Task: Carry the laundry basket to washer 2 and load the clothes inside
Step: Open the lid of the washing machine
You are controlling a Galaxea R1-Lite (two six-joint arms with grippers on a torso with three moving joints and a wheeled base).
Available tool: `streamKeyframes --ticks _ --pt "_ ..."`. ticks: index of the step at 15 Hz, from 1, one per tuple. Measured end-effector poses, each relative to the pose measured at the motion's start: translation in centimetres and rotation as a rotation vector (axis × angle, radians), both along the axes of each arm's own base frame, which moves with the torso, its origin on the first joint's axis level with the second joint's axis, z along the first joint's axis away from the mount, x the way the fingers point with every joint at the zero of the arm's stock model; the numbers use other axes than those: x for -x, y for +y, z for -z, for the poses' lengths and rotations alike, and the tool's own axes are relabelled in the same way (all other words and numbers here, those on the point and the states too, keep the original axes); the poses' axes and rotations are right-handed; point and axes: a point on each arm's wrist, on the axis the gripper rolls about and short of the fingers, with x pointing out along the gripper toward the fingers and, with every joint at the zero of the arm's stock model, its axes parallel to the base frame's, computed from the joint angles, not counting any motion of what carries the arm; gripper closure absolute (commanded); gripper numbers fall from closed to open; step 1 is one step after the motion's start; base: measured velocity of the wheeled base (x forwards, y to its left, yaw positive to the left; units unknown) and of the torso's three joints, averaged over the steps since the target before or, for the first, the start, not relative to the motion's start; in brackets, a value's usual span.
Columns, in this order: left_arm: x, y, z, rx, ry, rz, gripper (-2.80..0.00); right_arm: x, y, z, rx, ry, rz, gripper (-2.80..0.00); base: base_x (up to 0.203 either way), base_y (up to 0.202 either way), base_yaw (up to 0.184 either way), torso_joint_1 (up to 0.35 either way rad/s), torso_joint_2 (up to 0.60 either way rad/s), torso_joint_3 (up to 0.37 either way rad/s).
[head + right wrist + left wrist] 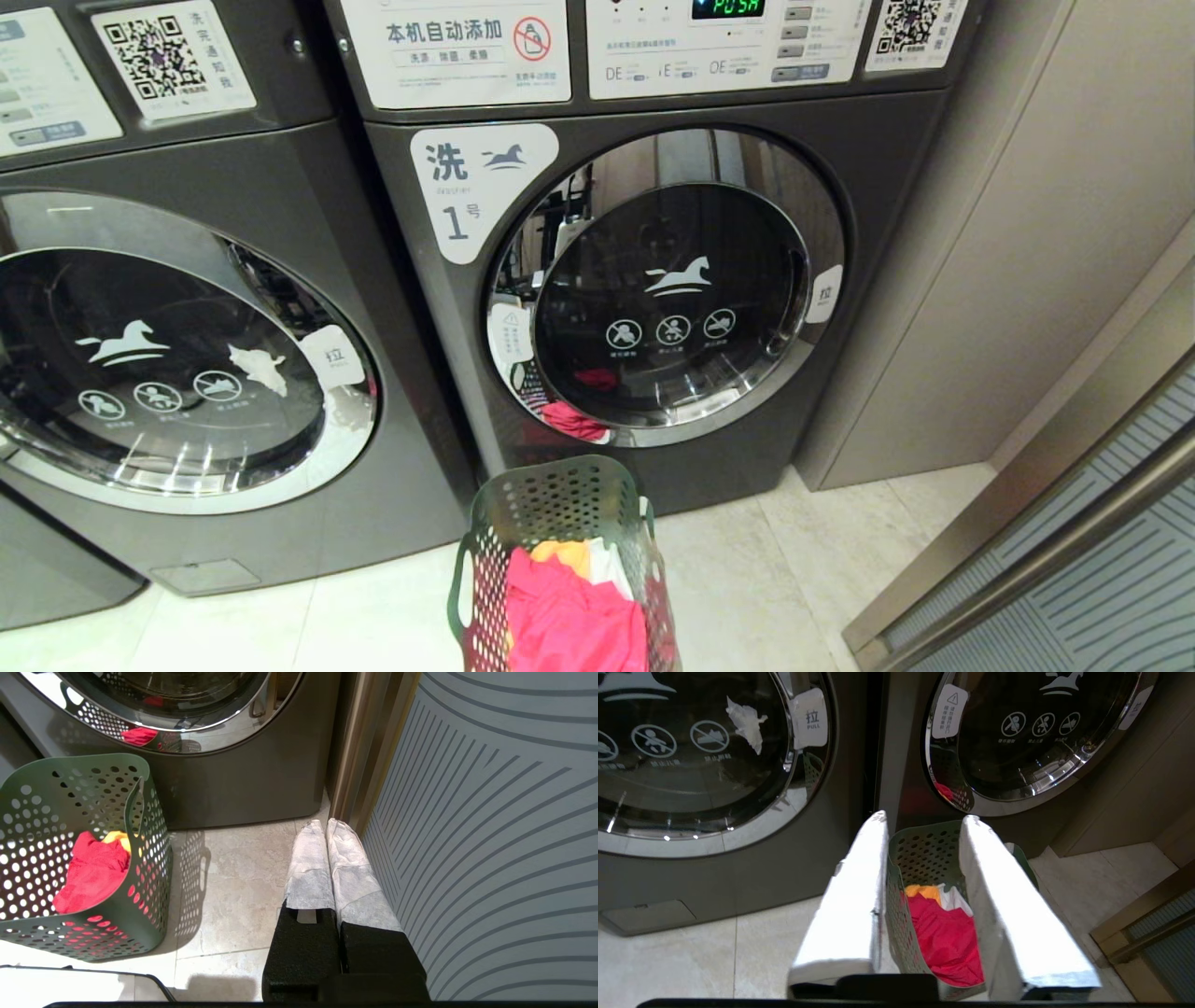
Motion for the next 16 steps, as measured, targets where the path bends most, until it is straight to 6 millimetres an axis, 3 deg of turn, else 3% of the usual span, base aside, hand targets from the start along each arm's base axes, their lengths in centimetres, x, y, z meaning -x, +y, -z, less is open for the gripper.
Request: streamKeyframes --ticks 4,9,12,16 --pt "-5.0 0.0 -2.1 0.054 0.182 -0.014 -2.8 0.0 0.0 0.0 -0.006 0.0 0.001 0.0 0.0 0.0 0.0 0.0 0.0 0.0" --pt "-14.3 1.0 -0.9 0.182 0.469 -0.081 -2.8 0.0 0.0 0.0 -0.012 0.0 0.002 0.0 0.0 0.0 0.0 0.0 0.0 0.0" --pt "-20.1 3.3 0.7 0.242 0.458 -0.083 -2.8 0.0 0.0 0.0 -0.013 0.0 0.001 0.0 0.0 0.0 0.0 0.0 0.0 0.0" --pt "-24.0 7.5 3.3 0.197 0.329 0.043 -2.8 0.0 0.0 0.0 -0.012 0.0 0.002 0.0 0.0 0.0 0.0 0.0 0.0 0.0"
